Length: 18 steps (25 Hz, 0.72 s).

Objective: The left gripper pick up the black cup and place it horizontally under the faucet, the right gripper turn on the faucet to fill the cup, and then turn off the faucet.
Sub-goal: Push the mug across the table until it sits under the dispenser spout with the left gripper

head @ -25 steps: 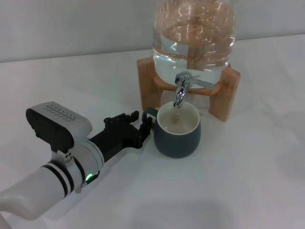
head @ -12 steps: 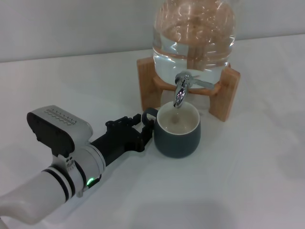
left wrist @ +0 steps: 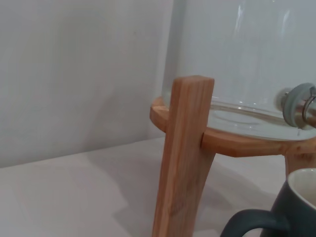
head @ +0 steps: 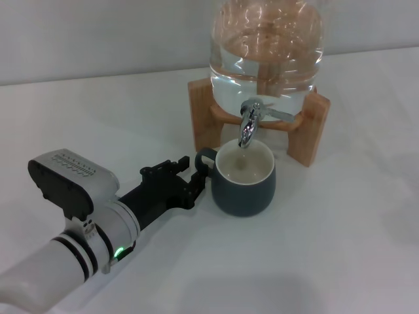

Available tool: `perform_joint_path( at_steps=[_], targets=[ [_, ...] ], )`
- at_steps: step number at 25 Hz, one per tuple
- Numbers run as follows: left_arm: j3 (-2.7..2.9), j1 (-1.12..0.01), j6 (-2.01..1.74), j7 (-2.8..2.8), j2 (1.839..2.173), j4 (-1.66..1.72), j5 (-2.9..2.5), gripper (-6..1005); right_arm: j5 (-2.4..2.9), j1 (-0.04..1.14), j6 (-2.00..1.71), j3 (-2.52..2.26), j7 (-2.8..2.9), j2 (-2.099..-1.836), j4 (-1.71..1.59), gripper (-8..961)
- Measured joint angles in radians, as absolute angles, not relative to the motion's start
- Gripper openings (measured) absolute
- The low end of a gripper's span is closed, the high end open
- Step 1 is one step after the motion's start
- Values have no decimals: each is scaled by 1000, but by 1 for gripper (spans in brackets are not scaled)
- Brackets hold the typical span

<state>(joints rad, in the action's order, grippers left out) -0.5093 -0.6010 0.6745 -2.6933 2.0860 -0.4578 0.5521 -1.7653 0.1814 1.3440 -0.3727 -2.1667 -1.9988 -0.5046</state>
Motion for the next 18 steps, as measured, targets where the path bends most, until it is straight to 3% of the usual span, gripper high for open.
perform_joint_path(
  at_steps=[18],
  targets=[
    [-509, -565, 773, -2701, 2083, -430, 551, 392, -1764, 182, 1285, -373, -2166, -1999, -505, 853]
  ],
)
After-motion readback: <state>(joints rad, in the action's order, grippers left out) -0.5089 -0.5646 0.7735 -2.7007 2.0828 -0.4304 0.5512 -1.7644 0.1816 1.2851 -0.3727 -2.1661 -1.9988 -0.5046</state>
